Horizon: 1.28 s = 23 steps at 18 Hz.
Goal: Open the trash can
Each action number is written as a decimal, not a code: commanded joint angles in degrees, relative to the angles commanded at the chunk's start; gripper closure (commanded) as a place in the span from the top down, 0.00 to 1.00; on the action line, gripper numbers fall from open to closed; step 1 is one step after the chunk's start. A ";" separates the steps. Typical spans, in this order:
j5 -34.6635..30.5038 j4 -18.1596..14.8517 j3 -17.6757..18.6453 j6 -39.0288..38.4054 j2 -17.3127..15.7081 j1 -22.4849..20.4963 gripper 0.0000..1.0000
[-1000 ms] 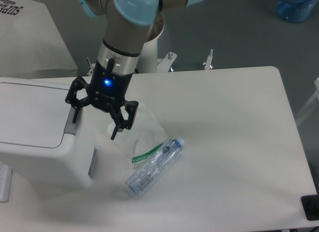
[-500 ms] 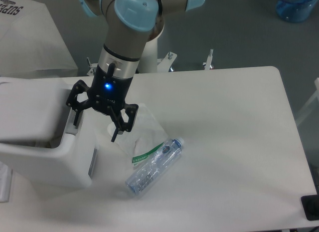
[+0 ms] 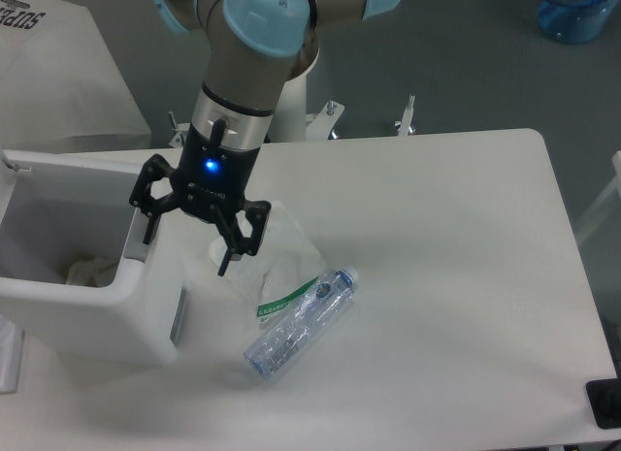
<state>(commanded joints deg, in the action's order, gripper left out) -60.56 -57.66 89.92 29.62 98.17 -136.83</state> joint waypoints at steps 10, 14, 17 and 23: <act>-2.02 0.09 -10.71 3.42 12.12 -9.33 1.00; -4.73 0.00 -15.02 7.64 17.57 -10.38 1.00; -7.99 -0.44 -15.91 9.57 19.25 -12.05 1.00; -20.71 -1.32 -16.09 25.03 23.11 -12.67 1.00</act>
<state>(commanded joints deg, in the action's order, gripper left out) -81.27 -58.97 73.83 54.65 121.29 -149.50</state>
